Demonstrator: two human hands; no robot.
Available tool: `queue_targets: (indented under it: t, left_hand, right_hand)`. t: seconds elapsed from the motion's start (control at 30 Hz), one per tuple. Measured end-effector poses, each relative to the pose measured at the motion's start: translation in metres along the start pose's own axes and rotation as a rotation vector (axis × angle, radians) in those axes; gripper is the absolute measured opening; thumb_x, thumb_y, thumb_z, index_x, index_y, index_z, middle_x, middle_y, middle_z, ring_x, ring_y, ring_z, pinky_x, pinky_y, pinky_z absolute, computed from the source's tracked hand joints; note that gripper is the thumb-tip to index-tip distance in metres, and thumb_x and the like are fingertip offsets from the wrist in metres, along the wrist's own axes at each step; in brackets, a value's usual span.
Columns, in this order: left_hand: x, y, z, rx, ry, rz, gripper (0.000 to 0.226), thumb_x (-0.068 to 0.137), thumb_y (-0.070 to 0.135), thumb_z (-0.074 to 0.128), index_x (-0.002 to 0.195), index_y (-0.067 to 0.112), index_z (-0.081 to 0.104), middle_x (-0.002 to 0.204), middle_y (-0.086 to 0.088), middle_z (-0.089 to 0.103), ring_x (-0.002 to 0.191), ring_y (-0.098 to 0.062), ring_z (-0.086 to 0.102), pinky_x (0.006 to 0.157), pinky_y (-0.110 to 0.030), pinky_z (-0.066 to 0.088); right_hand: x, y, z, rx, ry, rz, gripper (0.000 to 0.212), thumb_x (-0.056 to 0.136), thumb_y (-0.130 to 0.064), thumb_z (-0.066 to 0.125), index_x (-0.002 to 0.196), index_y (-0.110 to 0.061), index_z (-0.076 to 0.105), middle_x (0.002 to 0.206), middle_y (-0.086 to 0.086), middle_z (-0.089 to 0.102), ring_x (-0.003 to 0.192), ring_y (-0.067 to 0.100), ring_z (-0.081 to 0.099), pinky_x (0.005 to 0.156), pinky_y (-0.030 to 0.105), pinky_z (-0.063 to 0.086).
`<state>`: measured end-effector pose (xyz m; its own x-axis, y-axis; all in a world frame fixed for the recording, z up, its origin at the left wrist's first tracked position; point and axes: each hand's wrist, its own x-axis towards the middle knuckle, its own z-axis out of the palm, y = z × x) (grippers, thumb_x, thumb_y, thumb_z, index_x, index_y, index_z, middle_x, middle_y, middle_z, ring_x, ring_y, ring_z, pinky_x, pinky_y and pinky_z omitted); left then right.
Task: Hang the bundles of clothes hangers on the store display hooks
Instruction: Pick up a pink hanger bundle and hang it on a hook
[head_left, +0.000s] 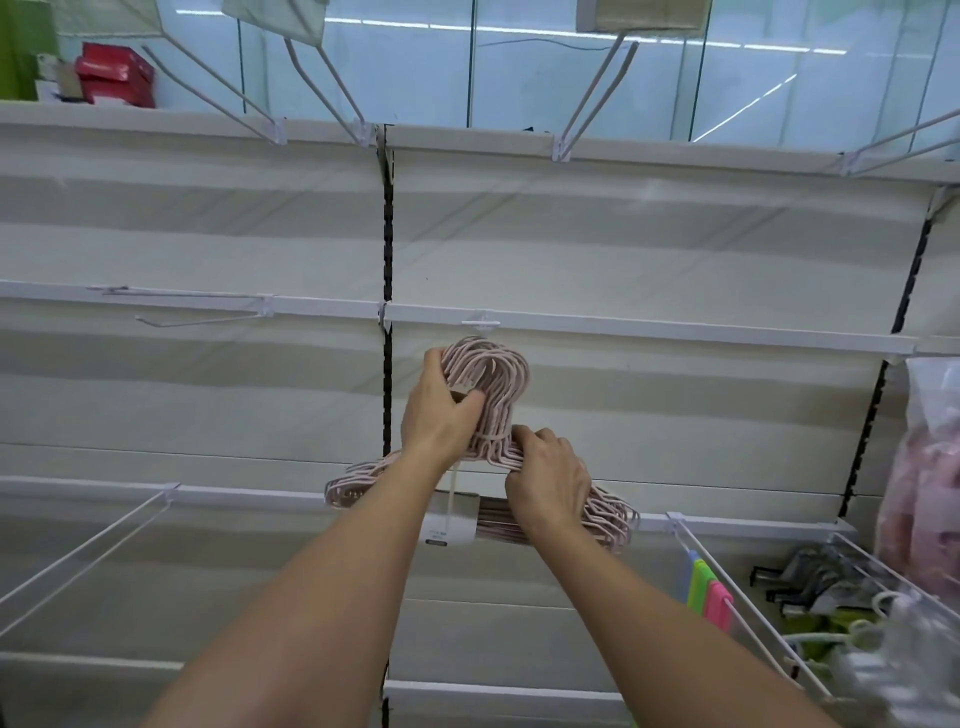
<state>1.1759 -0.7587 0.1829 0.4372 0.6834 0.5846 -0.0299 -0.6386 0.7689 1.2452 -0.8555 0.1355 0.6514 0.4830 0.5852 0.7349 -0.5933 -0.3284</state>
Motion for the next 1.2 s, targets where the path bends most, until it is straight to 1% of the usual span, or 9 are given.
queue_targets:
  t: [0.13, 0.33, 0.43, 0.5, 0.57, 0.77, 0.93, 1.03, 1.2]
  left_hand:
    - [-0.015, -0.004, -0.004, 0.042, 0.062, 0.032, 0.047, 0.080, 0.022, 0.050, 0.125, 0.022, 0.039, 0.110, 0.001, 0.059, 0.095, -0.022, 0.057, 0.080, -0.039, 0.049]
    - [-0.008, 0.009, -0.021, -0.249, -0.268, -0.188, 0.052, 0.080, 0.007, 0.066, 0.127, 0.014, 0.046, 0.106, -0.003, 0.059, 0.097, -0.019, 0.056, 0.081, -0.030, 0.046]
    - [-0.005, 0.001, -0.021, -0.209, -0.283, -0.235, 0.043, 0.079, 0.015, 0.067, 0.119, 0.012, 0.052, 0.106, -0.008, 0.063, 0.090, -0.018, 0.061, 0.073, -0.030, 0.054]
    - [-0.009, -0.005, -0.016, -0.209, -0.180, -0.267, 0.041, 0.072, 0.024, 0.067, 0.110, 0.013, 0.055, 0.101, -0.007, 0.064, 0.090, -0.020, 0.064, 0.077, -0.040, 0.057]
    - [-0.011, -0.010, -0.011, -0.174, -0.145, -0.263, 0.035, 0.072, 0.024, 0.066, 0.104, 0.012, 0.057, 0.097, -0.007, 0.065, 0.091, -0.024, 0.064, 0.082, -0.046, 0.056]
    - [-0.002, -0.004, -0.022, -0.299, -0.197, -0.231, 0.019, 0.085, 0.002, 0.057, 0.103, 0.004, 0.062, 0.077, -0.004, 0.063, 0.053, -0.004, 0.057, 0.049, -0.017, 0.048]
    - [0.009, 0.011, -0.026, -0.494, -0.193, -0.237, 0.019, 0.087, -0.004, 0.054, 0.103, 0.007, 0.058, 0.074, -0.005, 0.060, 0.054, -0.008, 0.055, 0.063, -0.025, 0.054]
    - [0.017, 0.019, -0.027, -0.600, -0.142, -0.278, 0.038, 0.083, -0.009, 0.057, 0.113, 0.009, 0.042, 0.083, -0.011, 0.058, 0.064, -0.016, 0.057, 0.071, -0.030, 0.055]
    - [0.024, 0.015, -0.040, -0.752, -0.286, -0.292, 0.039, 0.081, -0.019, 0.050, 0.110, 0.006, 0.047, 0.089, -0.014, 0.059, 0.076, -0.021, 0.060, 0.076, -0.030, 0.057]
  right_hand:
    - [-0.009, 0.001, 0.000, -0.007, -0.035, -0.038, 0.058, 0.082, -0.003, 0.045, 0.134, -0.029, 0.047, 0.122, 0.001, 0.056, 0.114, 0.024, 0.048, 0.088, 0.033, 0.039]
    - [-0.017, 0.014, 0.002, -0.076, -0.097, -0.053, 0.057, 0.084, -0.005, 0.046, 0.135, -0.029, 0.046, 0.123, 0.001, 0.055, 0.114, 0.023, 0.048, 0.088, 0.033, 0.039]
    - [-0.007, 0.016, -0.005, -0.071, -0.325, -0.128, 0.059, 0.085, -0.020, 0.056, 0.141, -0.026, 0.037, 0.130, 0.003, 0.052, 0.121, 0.026, 0.047, 0.098, 0.037, 0.037]
    - [0.001, 0.010, -0.021, 0.320, -0.632, -0.088, 0.076, 0.081, -0.029, 0.069, 0.144, -0.024, 0.027, 0.132, 0.003, 0.051, 0.125, 0.024, 0.048, 0.106, 0.041, 0.036]
    - [0.007, 0.003, -0.034, 0.812, -0.768, -0.017, 0.062, 0.084, -0.014, 0.069, 0.136, -0.020, 0.035, 0.123, 0.001, 0.056, 0.113, 0.013, 0.056, 0.094, 0.026, 0.046]
    - [0.017, -0.018, -0.030, 1.107, -0.533, 0.094, 0.051, 0.089, -0.009, 0.058, 0.135, -0.016, 0.036, 0.119, 0.007, 0.056, 0.094, 0.011, 0.056, 0.074, 0.023, 0.048]
    - [0.032, -0.042, -0.032, 1.308, -0.405, 0.198, 0.025, 0.098, -0.029, 0.051, 0.118, -0.019, 0.041, 0.105, 0.010, 0.056, 0.089, 0.023, 0.057, 0.070, 0.039, 0.051]
    - [0.040, -0.053, -0.030, 1.369, -0.319, 0.237, 0.019, 0.100, -0.029, 0.046, 0.115, -0.018, 0.039, 0.101, 0.011, 0.056, 0.085, 0.023, 0.057, 0.060, 0.035, 0.049]
    - [0.044, -0.056, -0.029, 1.435, -0.293, 0.229, 0.017, 0.101, -0.028, 0.044, 0.115, -0.019, 0.041, 0.101, 0.009, 0.058, 0.082, 0.021, 0.059, 0.057, 0.033, 0.050]
